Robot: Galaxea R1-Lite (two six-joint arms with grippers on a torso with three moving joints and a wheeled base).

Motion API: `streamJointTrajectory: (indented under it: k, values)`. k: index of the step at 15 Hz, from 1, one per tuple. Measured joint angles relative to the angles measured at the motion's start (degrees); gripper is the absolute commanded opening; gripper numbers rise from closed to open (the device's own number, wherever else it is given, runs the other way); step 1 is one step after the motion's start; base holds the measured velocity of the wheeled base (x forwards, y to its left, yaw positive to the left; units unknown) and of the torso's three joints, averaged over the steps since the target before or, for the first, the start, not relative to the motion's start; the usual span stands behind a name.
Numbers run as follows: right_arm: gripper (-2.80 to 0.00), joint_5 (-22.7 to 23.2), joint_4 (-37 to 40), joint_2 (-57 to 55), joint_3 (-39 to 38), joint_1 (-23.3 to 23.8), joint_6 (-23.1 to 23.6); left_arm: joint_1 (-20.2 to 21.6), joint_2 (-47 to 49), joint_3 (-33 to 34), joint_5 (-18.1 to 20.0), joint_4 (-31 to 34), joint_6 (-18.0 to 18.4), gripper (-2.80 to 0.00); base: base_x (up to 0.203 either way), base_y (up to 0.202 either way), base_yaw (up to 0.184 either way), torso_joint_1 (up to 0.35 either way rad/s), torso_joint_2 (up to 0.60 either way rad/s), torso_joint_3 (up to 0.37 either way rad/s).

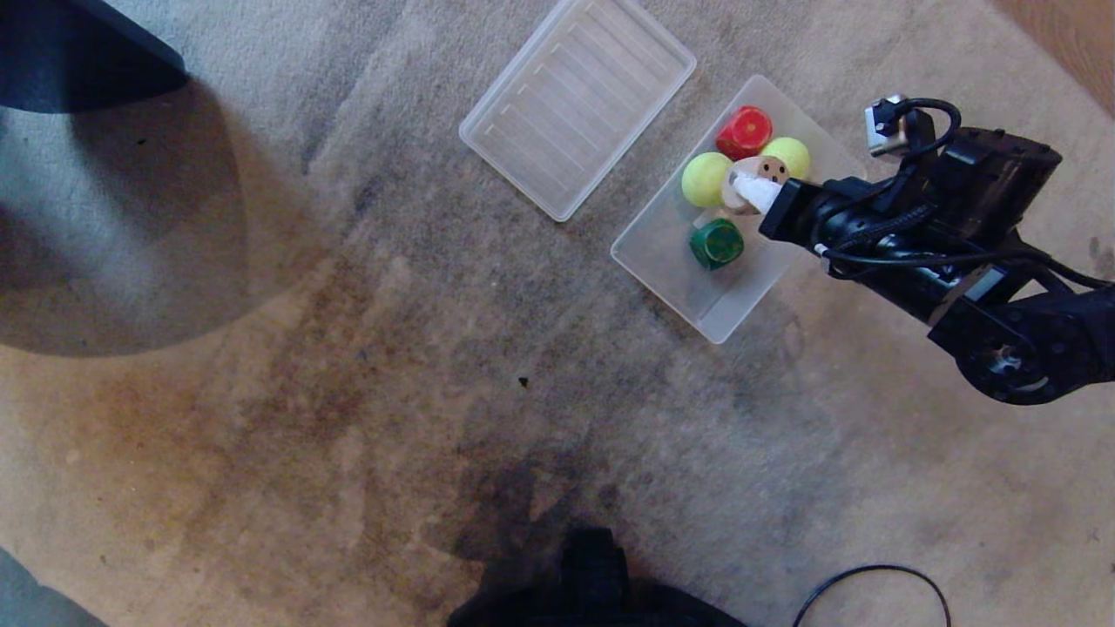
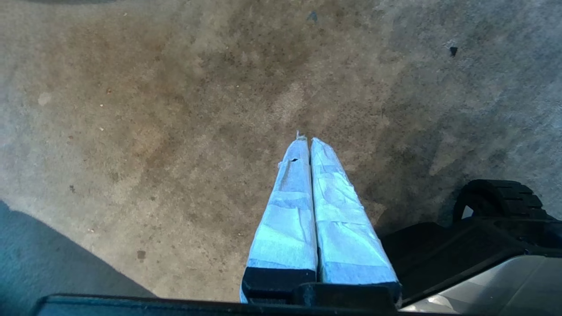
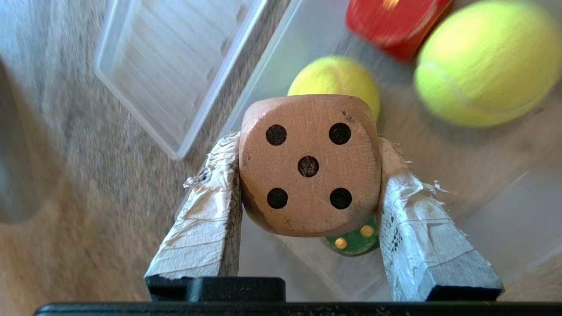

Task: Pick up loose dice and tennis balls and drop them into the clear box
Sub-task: Put the toys in the box

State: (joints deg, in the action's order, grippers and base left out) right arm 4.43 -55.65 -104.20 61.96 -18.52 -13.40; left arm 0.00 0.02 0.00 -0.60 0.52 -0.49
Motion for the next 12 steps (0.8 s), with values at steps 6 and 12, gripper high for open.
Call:
streamJointTrajectory:
  k: [6,12]
  values:
    - [0.0,-0.05,-0.2,-0.44,-0.02,-0.02,0.07,0.0,0.0,0.0,0.02,0.0,-0.01,-2.8,0.0,0.0,0.0,0.0,0.0,0.0]
    - [0.0,-2.61,-4.07,-4.8,-3.09,0.0,0.65,0.0,0.0,0.0,0.0,0.0,0.0,-2.8,0.0,0.0,0.0,0.0,0.0,0.0]
